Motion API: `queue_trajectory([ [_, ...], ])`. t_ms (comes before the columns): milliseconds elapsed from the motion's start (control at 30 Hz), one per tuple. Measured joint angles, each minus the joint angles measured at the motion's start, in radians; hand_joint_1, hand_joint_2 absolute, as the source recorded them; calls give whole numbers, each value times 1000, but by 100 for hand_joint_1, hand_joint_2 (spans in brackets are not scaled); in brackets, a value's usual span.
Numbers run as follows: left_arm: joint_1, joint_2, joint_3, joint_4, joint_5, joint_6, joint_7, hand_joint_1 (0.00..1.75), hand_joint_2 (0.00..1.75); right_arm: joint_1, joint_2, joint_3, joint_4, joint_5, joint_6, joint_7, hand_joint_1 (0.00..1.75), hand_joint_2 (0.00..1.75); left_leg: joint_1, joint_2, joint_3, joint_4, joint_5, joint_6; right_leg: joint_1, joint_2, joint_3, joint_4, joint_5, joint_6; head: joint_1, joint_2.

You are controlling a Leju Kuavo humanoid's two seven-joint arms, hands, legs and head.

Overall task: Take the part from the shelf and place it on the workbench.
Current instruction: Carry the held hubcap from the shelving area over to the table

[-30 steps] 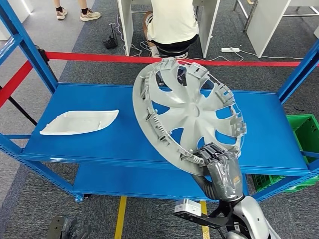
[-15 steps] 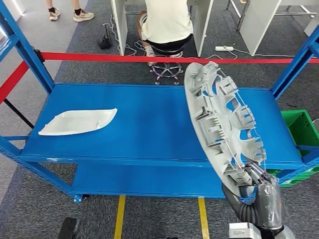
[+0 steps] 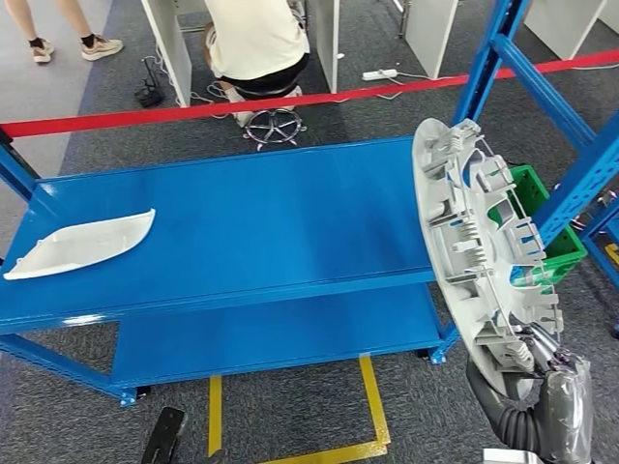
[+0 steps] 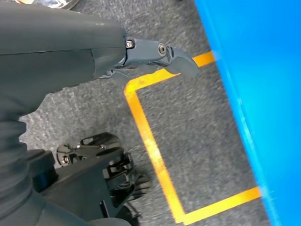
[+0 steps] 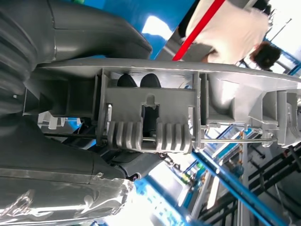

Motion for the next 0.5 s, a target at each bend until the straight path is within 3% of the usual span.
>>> queue_trajectory([
  [33,-3,1,-3,11,3,4,-3,0,175,1,0,-1,-1,0,-1,-4,175,175,-4,-6,31,-39,25,11,3,14,-13,0,11,0,0,0],
  [100,-7,5,-9,26,8,11,-8,0,175,1,0,-2,-2,1,-2,-9,175,175,-13,-45,121,-173,64,39,8,40,-36,0,35,2,1,0],
  [133,-10,8,-11,32,9,12,-10,0,175,0,0,-3,-3,2,-3,-10,175,175,-15,-63,155,-229,72,45,8,51,-43,-2,47,5,1,0],
  [200,-14,11,-14,43,11,14,-12,0,175,-1,-1,-3,-4,3,-5,-11,175,175,-19,-77,178,-279,73,44,4,69,-49,-13,70,17,0,0],
  [233,-15,11,-15,48,13,16,-13,0,175,-1,-1,-3,-5,3,-6,-12,175,175,-20,-67,175,-282,85,41,1,79,-51,-22,82,24,-2,0],
  [267,-18,11,-16,53,15,18,-14,0,175,1,-2,-3,-5,3,-7,-15,175,175,-20,-55,170,-288,96,44,1,73,-55,-27,85,29,-3,0],
  [300,-19,12,-16,58,19,20,-15,0,175,1,-4,-2,-6,3,-7,-18,175,175,-18,-42,163,-293,110,49,2,52,-64,-19,69,33,-2,0],
  [333,-18,12,-16,62,25,22,-18,0,175,-2,-5,-1,-6,3,-7,-23,175,175,-15,-28,153,-298,123,53,4,23,-77,8,31,37,0,0],
  [367,-15,13,-16,66,31,24,-21,0,175,-7,-7,1,-5,3,-6,-27,175,175,-14,-13,141,-299,134,56,3,-12,-90,57,-23,40,1,0],
  [400,-10,14,-14,69,39,25,-25,0,175,-15,-8,3,-5,4,-5,-31,175,175,-14,2,130,-299,143,58,2,-34,-104,120,-78,45,3,0],
  [433,-3,16,-11,72,48,26,-30,0,175,-23,-8,7,-4,7,-3,-33,175,175,-14,18,118,-298,153,57,-2,-44,-112,186,-115,52,3,0],
  [467,3,17,-5,75,55,27,-38,0,175,-34,-8,11,-1,11,1,-34,175,175,-13,34,106,-298,162,54,-5,-48,-112,237,-126,59,3,0],
  [500,8,19,1,78,61,27,-46,0,175,-45,-8,15,1,16,4,-34,175,175,-12,49,93,-296,172,50,-10,-51,-97,261,-114,65,4,0],
])
